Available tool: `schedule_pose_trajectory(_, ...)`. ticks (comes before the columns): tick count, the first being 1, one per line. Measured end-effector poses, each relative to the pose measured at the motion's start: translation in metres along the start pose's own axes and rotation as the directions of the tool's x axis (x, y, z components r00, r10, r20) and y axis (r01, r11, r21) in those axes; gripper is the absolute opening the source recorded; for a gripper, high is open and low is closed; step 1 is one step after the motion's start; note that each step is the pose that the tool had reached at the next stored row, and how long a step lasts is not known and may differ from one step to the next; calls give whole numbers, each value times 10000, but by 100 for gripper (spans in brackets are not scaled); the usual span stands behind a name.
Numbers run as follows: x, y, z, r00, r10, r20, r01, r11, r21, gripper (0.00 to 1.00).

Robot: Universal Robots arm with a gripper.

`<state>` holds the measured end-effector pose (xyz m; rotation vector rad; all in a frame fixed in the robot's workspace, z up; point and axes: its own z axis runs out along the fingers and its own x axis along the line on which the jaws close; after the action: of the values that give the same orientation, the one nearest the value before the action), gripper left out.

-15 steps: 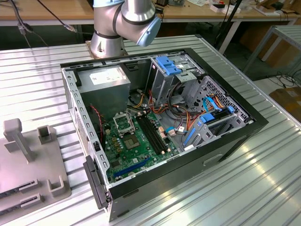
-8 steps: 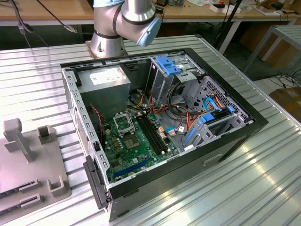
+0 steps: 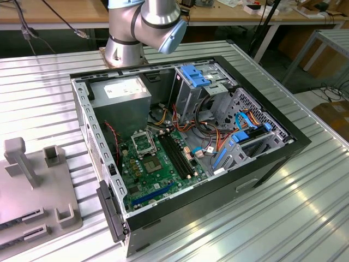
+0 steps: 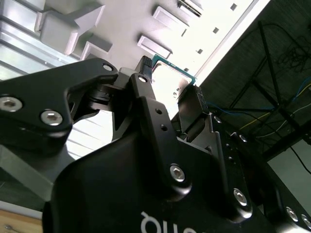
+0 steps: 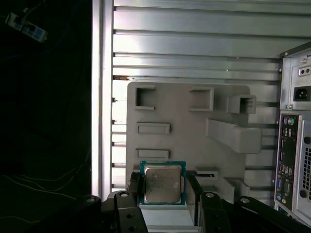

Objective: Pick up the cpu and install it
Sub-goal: 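Pick up the cpu and move it towards the insertion slot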

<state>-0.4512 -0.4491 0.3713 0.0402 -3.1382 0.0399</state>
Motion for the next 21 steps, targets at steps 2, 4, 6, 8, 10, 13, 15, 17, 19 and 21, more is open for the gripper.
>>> schedule_pose_trajectory(2,-6,0,0,10000,0,0,0,10000,0,47)
schedule_pose_trajectory(4,-10,0,0,10000,0,-1,0,10000,0,47)
schedule_pose_trajectory(6,-14,0,0,10000,0,0,0,10000,0,47)
schedule_pose_trajectory(8,-16,-1,0,10000,0,-1,0,10000,0,47)
schedule_pose_trajectory(10,-16,0,-2,10000,0,0,0,10000,0,47)
schedule_pose_trajectory(13,-16,-1,-14,10000,0,-1,0,10000,1,47)
schedule_pose_trajectory(15,-16,-1,-32,10000,0,-1,0,10000,1,47)
schedule_pose_trajectory(17,-16,-2,-46,10000,0,0,0,10000,1,47)
schedule_pose_trajectory(19,-16,-2,-57,10000,0,0,0,10000,0,47)
schedule_pose_trajectory(21,-16,-2,-66,10000,0,0,0,10000,0,47)
